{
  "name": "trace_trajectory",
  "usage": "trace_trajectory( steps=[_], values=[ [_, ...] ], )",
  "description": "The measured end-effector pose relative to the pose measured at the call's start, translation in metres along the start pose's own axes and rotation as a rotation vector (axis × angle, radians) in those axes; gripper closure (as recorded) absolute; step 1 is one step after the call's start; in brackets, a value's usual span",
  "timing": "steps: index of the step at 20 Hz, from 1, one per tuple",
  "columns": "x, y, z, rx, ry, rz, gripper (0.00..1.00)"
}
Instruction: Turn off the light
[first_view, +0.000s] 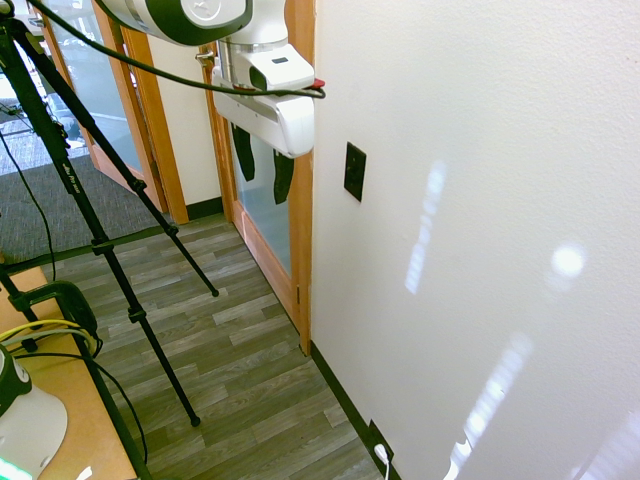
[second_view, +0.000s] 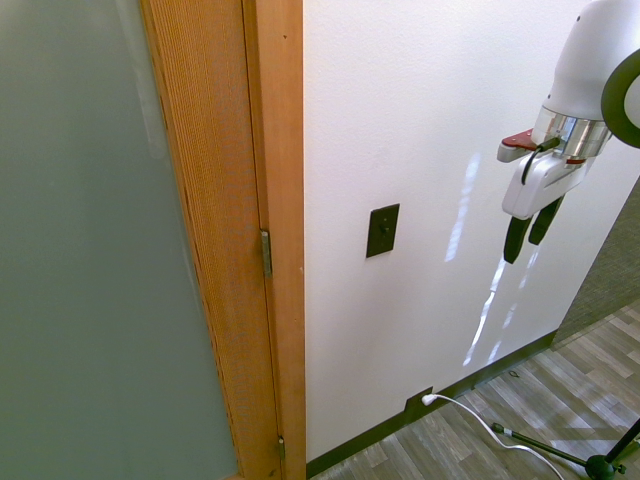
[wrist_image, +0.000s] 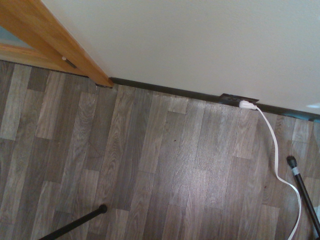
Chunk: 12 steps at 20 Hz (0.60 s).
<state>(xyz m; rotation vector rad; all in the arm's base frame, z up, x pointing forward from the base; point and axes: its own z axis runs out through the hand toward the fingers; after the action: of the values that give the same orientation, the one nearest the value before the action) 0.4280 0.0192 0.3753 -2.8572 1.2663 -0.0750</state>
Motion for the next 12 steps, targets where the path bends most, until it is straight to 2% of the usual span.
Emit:
trace_trajectory(
  steps=[5,12],
  values=[
    [0.001,-0.014,0.007,0.048,0.043,0.023,0.00],
    [-0.012,-0.079,0.072,0.176,0.199,0.077,0.00]
  ],
)
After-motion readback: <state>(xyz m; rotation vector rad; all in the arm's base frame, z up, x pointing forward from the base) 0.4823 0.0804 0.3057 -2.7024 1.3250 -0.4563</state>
